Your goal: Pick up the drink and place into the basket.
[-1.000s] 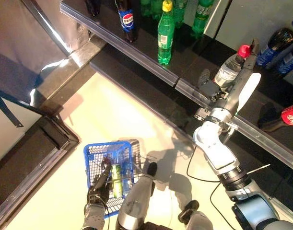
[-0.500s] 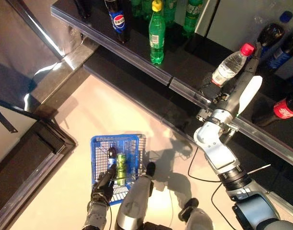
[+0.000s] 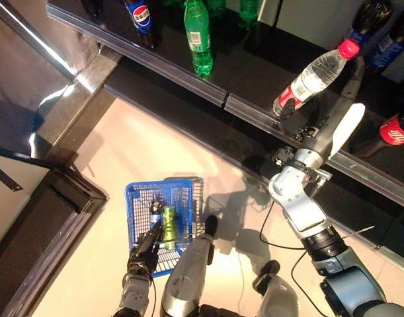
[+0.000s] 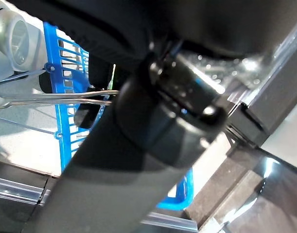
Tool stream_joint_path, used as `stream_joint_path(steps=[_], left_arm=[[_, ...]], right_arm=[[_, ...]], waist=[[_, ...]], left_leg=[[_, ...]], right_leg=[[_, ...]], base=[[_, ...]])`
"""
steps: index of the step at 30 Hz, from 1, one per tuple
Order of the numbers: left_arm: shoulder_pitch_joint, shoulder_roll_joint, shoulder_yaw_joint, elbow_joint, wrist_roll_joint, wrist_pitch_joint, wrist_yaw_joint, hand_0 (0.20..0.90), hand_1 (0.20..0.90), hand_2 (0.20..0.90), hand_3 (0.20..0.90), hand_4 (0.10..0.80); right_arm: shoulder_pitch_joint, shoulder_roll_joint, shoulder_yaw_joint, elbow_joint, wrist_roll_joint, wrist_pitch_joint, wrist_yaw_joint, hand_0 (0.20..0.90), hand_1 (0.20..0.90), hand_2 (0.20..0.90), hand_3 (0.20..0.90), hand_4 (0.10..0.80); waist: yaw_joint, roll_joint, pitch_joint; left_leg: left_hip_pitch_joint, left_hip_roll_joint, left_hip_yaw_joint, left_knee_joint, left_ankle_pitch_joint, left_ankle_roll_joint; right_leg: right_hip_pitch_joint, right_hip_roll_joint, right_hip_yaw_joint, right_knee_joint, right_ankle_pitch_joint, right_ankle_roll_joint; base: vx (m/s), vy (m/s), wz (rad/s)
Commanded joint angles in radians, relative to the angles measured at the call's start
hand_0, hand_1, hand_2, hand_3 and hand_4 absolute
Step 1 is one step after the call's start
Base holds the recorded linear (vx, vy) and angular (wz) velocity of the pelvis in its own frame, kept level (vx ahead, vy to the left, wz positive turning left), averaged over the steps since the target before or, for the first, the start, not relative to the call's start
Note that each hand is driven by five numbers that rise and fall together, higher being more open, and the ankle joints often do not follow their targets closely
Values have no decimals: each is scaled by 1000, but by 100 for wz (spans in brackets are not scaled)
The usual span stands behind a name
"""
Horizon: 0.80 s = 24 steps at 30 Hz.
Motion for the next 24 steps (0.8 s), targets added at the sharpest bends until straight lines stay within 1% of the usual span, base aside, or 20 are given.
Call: stream_joint_path(steps=[1, 8, 13, 15, 16, 20, 21, 23, 24], left_arm=[[129, -38, -131, -47, 32, 11, -25, 300, 300, 300, 200, 100], [135, -38, -117, -31, 19, 22, -15, 300, 300, 300, 200, 100], [132, -30, -106, -41, 5, 26, -27, 300, 300, 300, 200, 100], [125, -22, -109, -48, -6, 28, -29, 300, 300, 300, 200, 100], [125, -19, -112, -54, -11, 29, -28, 300, 300, 300, 200, 100], [114, -9, -121, -79, -23, 29, -31, 300, 300, 300, 200, 100], [109, -7, -123, -87, -27, 28, -25, 300, 300, 300, 200, 100], [102, -2, -119, -101, -30, 27, -12, 300, 300, 300, 200, 100], [98, 6, -116, -109, -34, 26, -5, 300, 300, 300, 200, 100]], right_arm=[[-113, -44, -17, -180, -39, -87, 6, 900, 900, 900, 900, 800], [-113, -29, -29, -116, 75, -131, -6, 900, 900, 900, 900, 800], [-142, -14, -70, -15, 148, -185, -42, 900, 900, 900, 900, 800], [-163, -22, -78, 14, 157, -181, -33, 900, 900, 900, 900, 800], [-176, -29, -81, 26, 156, -174, -14, 900, 900, 900, 900, 800], [-209, -60, -75, 38, 133, -141, 65, 900, 900, 900, 900, 800], [-217, -76, -70, 42, 113, -117, 119, 900, 900, 900, 900, 800], [-230, -109, -60, 33, 66, -82, 173, 900, 900, 900, 900, 800], [-237, -141, -51, 27, 12, -48, 234, 900, 900, 900, 900, 800]], waist=[[-22, 19, -6], [-21, 28, -1], [-11, 31, -1], [-6, 30, -1], [-2, 28, -1], [2, 23, -1], [1, 19, -1], [0, 7, -1], [0, -4, -1]], left_leg=[[56, 19, -56, 15, -52, -58], [43, 12, -56, 20, -50, -55], [-10, 6, -54, 47, -56, -46], [-30, 3, -55, 58, -59, -43], [-31, 5, -60, 71, -84, -48], [-63, 8, -63, 79, -85, -44], [-70, 9, -64, 79, -84, -44], [-83, 13, -64, 83, -85, -43], [-91, 18, -64, 89, -88, -44]], right_leg=[[-32, 18, -2, 33, 62, -66], [-58, 6, -3, 50, 67, -66], [-109, -9, -1, 66, 80, -66], [-125, -12, 1, 66, 86, -65], [-127, -13, 11, 78, 68, -54], [-153, -6, 17, 67, 78, -50], [-157, -1, 19, 61, 81, -49], [-167, 6, 21, 58, 83, -48], [-169, 11, 21, 55, 82, -47]], base=[[31, -6, -1], [10, 29, -1], [8, 28, 0], [37, -7, 0], [68, -16, 2], [12, -6, -1], [0, 0, 0], [-8, -26, -1], [-9, -62, -1]])
